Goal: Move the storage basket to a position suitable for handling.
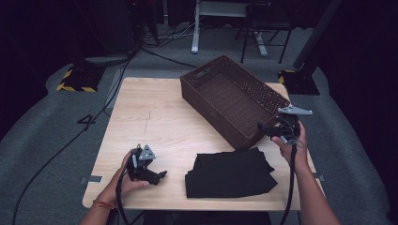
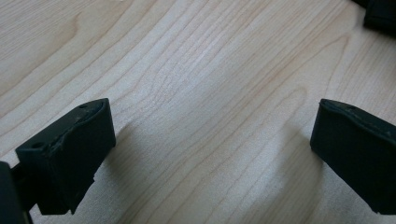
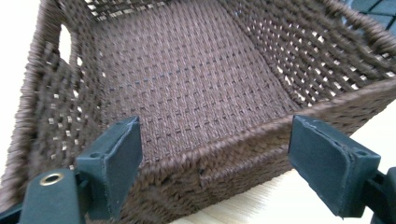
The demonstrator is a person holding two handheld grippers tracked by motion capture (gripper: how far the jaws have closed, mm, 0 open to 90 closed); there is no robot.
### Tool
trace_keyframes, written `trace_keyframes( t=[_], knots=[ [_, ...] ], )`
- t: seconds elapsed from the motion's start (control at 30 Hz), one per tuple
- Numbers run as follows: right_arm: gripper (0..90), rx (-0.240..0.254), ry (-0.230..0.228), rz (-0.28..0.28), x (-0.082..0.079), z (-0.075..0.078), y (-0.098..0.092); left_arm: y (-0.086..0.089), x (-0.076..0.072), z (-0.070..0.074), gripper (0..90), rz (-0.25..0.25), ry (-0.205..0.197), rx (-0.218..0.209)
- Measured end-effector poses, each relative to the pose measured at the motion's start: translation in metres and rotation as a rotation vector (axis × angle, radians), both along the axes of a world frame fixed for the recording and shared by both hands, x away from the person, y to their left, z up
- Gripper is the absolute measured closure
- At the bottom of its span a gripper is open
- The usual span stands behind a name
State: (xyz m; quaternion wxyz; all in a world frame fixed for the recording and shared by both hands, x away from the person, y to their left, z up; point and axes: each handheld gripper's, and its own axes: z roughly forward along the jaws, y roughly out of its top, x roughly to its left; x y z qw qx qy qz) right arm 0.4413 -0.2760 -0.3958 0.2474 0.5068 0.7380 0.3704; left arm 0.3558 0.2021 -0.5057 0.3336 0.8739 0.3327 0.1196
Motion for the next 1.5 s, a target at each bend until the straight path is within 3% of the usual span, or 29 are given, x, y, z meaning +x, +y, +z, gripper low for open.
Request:
trace_keyframes(
  t=[0.4,0.57,0.6,0.7,0.73,0.77,0.8,0.83,0.87,0.97,1.0,1.07,1.5],
  knots=[
    [16.0,-0.081,0.012,-0.09,0.003,-0.005,0.011,-0.004,-0.001,0.0,0.1,0.01,0.0,0.004],
    [16.1,-0.092,0.067,-0.121,0.011,-0.006,0.001,-0.005,-0.001,0.0,0.1,0.014,0.006,-0.002],
    [19.0,-0.068,0.101,-0.115,0.018,-0.008,-0.007,-0.005,-0.001,0.0,0.1,0.014,0.006,-0.002],
    [19.6,-0.06,0.12,-0.09,0.024,-0.01,-0.014,-0.005,-0.001,0.0,0.1,0.012,0.005,-0.003],
    [27.8,-0.102,0.136,-0.098,0.03,-0.009,-0.018,-0.006,-0.001,0.0,0.1,0.013,0.003,-0.003],
    [27.8,-0.102,0.136,-0.098,0.03,-0.009,-0.018,-0.006,-0.001,0.0,0.1,0.014,0.004,-0.004],
    [30.8,-0.169,0.137,-0.102,0.033,-0.01,-0.018,-0.006,-0.001,0.0,0.2,0.012,0.005,-0.003],
    [33.0,-0.204,0.129,-0.104,0.036,-0.01,-0.02,-0.006,-0.001,0.0,0.2,0.012,0.004,-0.002],
    [39.2,-0.207,0.12,-0.105,0.04,-0.009,-0.028,-0.006,-0.001,0.0,0.4,0.009,0.003,-0.002],
    [44.4,-0.193,0.127,-0.109,0.044,-0.009,-0.037,-0.006,-0.001,0.0,0.4,0.007,0.002,-0.001],
    [52.2,-0.202,0.118,-0.123,0.046,-0.009,-0.045,-0.006,-0.001,0.0,0.4,0.005,0.003,0.0],
    [55.3,-0.216,0.118,-0.121,0.049,-0.01,-0.05,-0.007,-0.001,0.0,0.4,-0.002,0.003,-0.001],
    [59.2,-0.225,0.087,-0.044,0.056,-0.012,-0.058,-0.01,-0.002,0.0,0.4,-0.037,-0.002,0.0]
  ],
)
